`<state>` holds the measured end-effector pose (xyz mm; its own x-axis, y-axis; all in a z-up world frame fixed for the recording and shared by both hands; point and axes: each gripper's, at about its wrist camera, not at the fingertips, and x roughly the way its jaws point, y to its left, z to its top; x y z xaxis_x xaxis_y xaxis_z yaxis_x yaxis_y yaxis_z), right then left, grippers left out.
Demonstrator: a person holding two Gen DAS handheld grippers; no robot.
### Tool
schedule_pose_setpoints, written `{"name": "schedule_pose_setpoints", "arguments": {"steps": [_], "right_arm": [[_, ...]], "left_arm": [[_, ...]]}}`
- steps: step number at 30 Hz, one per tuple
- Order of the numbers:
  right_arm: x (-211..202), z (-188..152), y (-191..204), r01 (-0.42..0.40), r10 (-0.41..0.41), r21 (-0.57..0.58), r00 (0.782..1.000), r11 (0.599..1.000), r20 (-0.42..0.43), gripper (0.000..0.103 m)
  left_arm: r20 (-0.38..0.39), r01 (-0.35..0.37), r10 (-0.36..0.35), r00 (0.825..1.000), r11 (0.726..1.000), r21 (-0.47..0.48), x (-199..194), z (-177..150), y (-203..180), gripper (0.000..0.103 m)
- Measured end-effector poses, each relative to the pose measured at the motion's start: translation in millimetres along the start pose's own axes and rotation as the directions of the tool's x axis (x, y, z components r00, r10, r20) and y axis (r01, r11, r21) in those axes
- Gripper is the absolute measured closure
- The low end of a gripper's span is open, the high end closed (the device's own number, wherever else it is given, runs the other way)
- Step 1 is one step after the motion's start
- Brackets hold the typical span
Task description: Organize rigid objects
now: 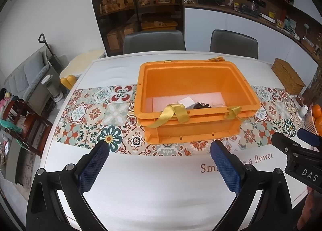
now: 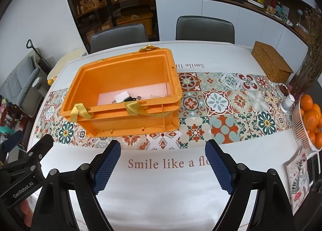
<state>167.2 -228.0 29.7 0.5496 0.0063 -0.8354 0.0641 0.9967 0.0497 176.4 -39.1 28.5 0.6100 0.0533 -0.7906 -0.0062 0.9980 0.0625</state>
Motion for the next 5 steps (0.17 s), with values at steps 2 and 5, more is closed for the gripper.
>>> {"name": "schedule_pose_setpoints", "arguments": {"steps": [2,5], "right_arm": [[0.1,-0.1,-0.2,-0.001,0.001,-0.001,1.0,1.0,-0.001,0.017],[-0.1,0.1,0.0,-0.001,0.001,0.0,1.0,1.0,0.0,0.017]], "left_arm": [[-0.002,0.0,0.0,1.0,1.0,0.0,0.6,0.0,-1.3,0.0],[-0.005,0.001,-0.001,1.0,1.0,-0.005,0.6,-0.3,-0.6,0.0]]}}
